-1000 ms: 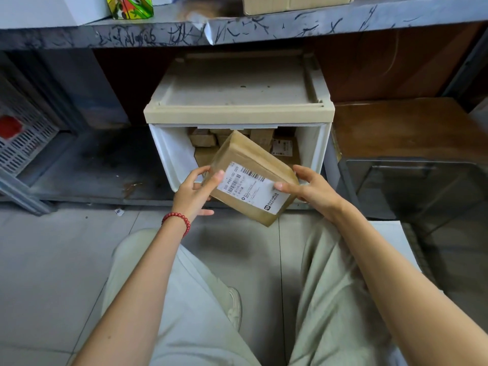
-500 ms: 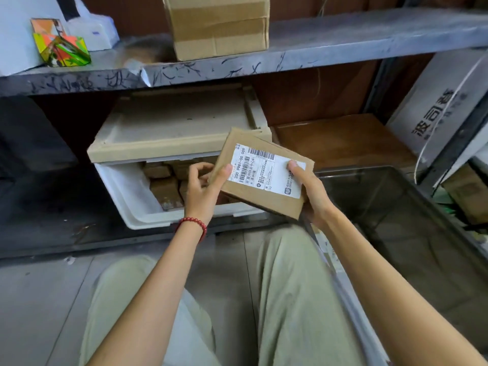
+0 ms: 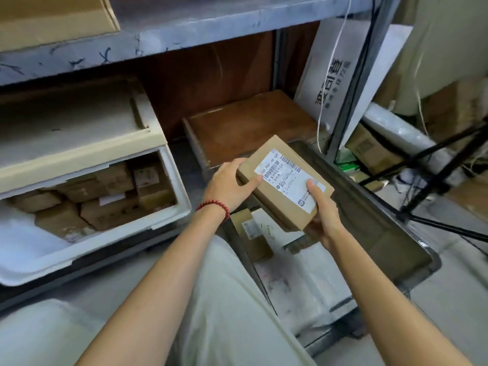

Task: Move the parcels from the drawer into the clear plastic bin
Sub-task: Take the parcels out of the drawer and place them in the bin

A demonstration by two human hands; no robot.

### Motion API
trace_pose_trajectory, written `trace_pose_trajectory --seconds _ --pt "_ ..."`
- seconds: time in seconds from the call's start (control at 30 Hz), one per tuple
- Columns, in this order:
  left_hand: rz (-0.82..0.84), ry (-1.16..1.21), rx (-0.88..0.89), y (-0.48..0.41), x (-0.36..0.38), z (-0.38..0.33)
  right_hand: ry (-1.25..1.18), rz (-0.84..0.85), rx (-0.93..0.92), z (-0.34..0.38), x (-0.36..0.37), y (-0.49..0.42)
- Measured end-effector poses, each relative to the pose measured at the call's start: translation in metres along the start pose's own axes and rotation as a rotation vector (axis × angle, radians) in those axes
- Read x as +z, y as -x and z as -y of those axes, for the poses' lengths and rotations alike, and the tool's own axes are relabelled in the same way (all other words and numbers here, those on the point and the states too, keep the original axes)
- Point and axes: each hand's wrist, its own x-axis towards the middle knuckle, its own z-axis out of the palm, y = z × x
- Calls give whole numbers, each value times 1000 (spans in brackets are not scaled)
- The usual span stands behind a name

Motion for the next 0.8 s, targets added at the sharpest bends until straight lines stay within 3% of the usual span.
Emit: trace_pose_trajectory --seconds 0.13,0.33,0.6,0.8 --pt "98 -202 -15 -3 34 4 4 -140 95 -22 -24 -16" --pt "-43 -434 124 -25 50 20 -64 -313 284 -70 -29 -51" --pt "-61 -481 25 -45 45 57 107 -238 434 -131 17 -87" --pt "-49 -530 -9 -45 33 76 259 -120 439 -162 60 -95"
